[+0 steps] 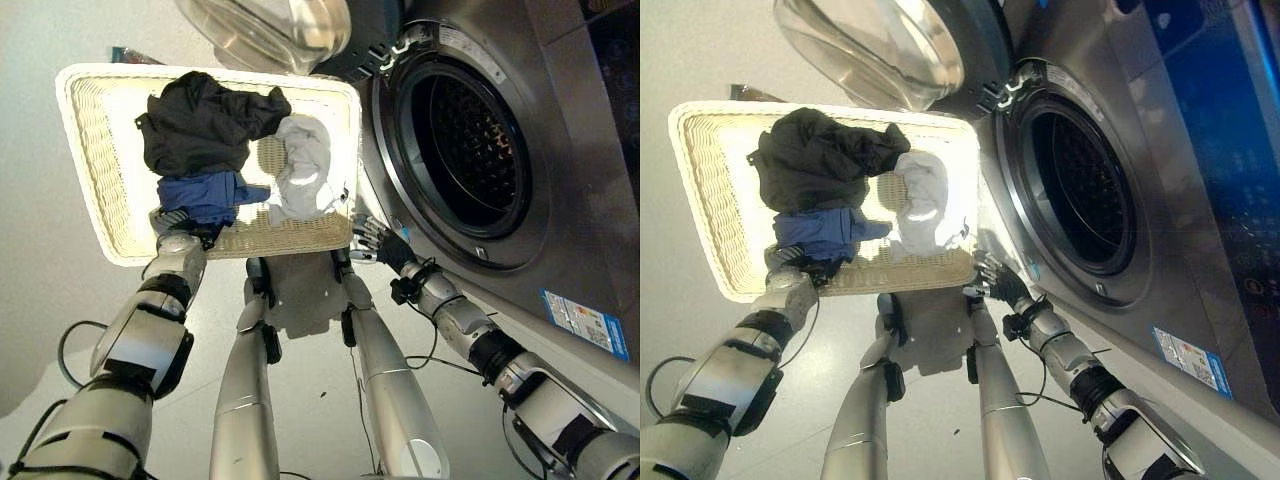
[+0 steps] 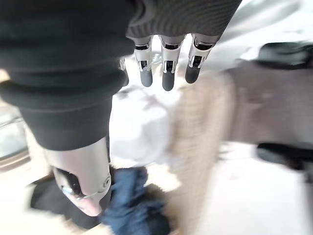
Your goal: Put the clothes into the washing machine.
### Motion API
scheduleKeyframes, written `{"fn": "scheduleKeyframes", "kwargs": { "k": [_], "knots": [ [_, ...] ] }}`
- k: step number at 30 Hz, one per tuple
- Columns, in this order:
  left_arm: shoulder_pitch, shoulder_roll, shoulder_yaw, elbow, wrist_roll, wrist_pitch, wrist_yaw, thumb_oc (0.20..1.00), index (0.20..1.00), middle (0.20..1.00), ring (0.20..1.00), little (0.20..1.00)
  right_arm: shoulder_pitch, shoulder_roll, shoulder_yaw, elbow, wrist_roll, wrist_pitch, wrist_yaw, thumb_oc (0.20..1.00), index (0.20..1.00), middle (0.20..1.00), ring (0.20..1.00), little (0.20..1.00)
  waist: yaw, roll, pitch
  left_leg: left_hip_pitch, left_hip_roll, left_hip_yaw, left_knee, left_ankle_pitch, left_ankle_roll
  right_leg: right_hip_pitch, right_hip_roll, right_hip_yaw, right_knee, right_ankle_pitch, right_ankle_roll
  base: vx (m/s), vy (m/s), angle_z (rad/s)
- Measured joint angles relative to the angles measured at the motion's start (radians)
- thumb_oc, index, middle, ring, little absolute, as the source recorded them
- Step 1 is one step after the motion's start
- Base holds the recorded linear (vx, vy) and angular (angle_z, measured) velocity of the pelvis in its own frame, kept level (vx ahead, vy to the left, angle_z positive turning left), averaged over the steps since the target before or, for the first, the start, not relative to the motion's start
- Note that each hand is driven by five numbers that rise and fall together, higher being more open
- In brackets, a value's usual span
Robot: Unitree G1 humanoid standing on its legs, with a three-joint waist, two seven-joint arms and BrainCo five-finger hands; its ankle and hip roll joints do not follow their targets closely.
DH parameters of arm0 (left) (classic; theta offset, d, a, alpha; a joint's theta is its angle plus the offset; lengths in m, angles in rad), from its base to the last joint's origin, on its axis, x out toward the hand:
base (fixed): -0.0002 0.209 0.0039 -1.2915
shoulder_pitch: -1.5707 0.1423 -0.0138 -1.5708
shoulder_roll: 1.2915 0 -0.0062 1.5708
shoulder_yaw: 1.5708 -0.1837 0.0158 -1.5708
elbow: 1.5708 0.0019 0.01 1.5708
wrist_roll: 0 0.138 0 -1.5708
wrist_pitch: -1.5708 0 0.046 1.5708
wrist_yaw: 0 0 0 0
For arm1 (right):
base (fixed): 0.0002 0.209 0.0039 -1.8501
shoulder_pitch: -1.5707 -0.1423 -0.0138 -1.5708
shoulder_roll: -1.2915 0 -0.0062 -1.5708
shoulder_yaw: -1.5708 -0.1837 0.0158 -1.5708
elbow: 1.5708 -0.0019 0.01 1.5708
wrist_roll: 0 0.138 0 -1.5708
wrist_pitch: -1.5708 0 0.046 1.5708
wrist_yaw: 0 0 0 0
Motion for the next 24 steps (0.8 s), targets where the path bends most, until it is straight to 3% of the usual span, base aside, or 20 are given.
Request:
{"fn": "scheduleKeyframes", "kwargs": {
  "k": [3,8,10,11,12,13,15,16,18,24],
  "knots": [
    [0.088,-0.077,-0.006,-0.133,0.027,-0.024,0.022,0.200,0.200,0.200,0.200,0.200,0.004,0.002,-0.023,-0.051,-0.019,0.001,-0.054,1.000,1.000,1.000,1.000,1.000,0.050,0.001,0.001,0.051,-0.005,-0.015,-0.050,0.028,-0.007,0.031,-0.002,-0.002,0.008,-0.012,-0.003,-0.05,-0.077,0.17],
    [0.184,-0.099,-0.004,-0.215,0.029,-0.042,0.002,0.200,0.200,0.200,0.200,0.200,0.017,-0.006,-0.045,-0.107,-0.060,0.004,-0.087,1.000,1.000,1.000,1.000,1.000,0.094,0.004,0.001,0.102,-0.002,-0.043,-0.104,0.055,-0.026,0.052,-0.001,-0.034,0.046,-0.045,-0.012,-0.02,-0.050,0.17],
    [0.281,-0.097,-0.009,-0.304,0.029,-0.042,-0.035,0.200,0.200,0.200,0.200,0.200,0.033,-0.013,-0.078,-0.132,-0.079,0.006,-0.101,1.000,1.000,1.000,1.000,1.000,0.143,0.024,0.001,0.116,0.005,-0.069,-0.116,0.067,-0.042,0.055,0.000,-0.066,0.091,-0.078,-0.027,-0.01,-0.093,0.27],
    [0.281,-0.097,-0.009,-0.304,0.029,-0.042,-0.035,0.200,0.200,0.200,0.200,0.200,0.033,-0.013,-0.078,-0.132,-0.079,0.006,-0.101,1.000,1.000,1.000,1.000,1.000,0.143,0.024,0.001,0.116,0.005,-0.069,-0.116,0.067,-0.042,0.055,0.000,-0.066,0.091,-0.078,-0.027,-0.01,-0.083,0.32],
    [0.321,-0.097,-0.014,-0.351,0.029,-0.033,-0.085,0.200,0.200,0.200,0.200,0.200,0.038,-0.019,-0.091,-0.142,-0.097,0.017,-0.103,1.000,1.000,1.000,1.000,1.000,0.165,0.046,0.006,0.124,0.001,-0.091,-0.117,0.080,-0.043,0.059,-0.005,-0.084,0.127,-0.099,-0.030,-0.01,-0.047,0.71],
    [0.367,-0.095,-0.050,-0.434,0.032,-0.029,-0.160,0.200,0.200,0.200,0.200,0.200,0.056,-0.031,-0.105,-0.147,-0.113,0.029,-0.104,1.000,1.000,1.000,1.000,1.000,0.171,0.088,0.006,0.148,-0.005,-0.117,-0.132,0.090,-0.051,0.071,-0.016,-0.105,0.188,-0.149,-0.035,-0.01,-0.052,0.77],
    [0.379,-0.095,-0.056,-0.437,0.032,-0.029,-0.182,0.200,0.200,0.200,0.200,0.200,0.056,-0.031,-0.105,-0.147,-0.120,0.032,-0.103,1.000,1.000,1.000,1.000,1.000,0.188,0.094,0.005,0.156,-0.003,-0.116,-0.137,0.092,-0.054,0.073,-0.017,-0.108,0.200,-0.159,-0.038,-0.01,-0.048,0.39],
    [0.409,-0.063,-0.080,-0.536,0.033,0.003,-0.274,0.200,0.200,0.200,0.200,0.200,0.044,-0.024,-0.098,-0.148,-0.148,0.053,-0.089,1.000,1.000,1.000,1.000,1.000,0.221,0.109,0.006,0.169,0.000,-0.115,-0.140,0.096,-0.063,0.068,-0.024,-0.119,0.244,-0.189,-0.048,-0.01,-0.049,0.19],
    [0.411,-0.032,-0.109,-0.607,0.032,0.042,-0.359,0.200,0.200,0.200,0.200,0.200,0.019,-0.025,-0.093,-0.147,-0.159,0.069,-0.075,1.000,1.000,1.000,1.000,1.000,0.235,0.125,0.006,0.172,0.008,-0.114,-0.154,0.103,-0.064,0.068,-0.025,-0.134,0.259,-0.197,-0.051,-0.01,-0.058,0.18],
    [0.352,-0.018,-0.158,-0.681,0.027,0.101,-0.609,0.200,0.200,0.200,0.200,0.200,0.012,-0.037,-0.048,-0.119,-0.238,0.136,-0.018,1.000,1.000,1.000,1.000,1.000,0.237,0.130,0.007,0.203,0.024,-0.114,-0.211,0.141,-0.072,0.086,-0.014,-0.150,0.244,-0.193,-0.059,-0.02,-0.058,0.04]
  ]
}}
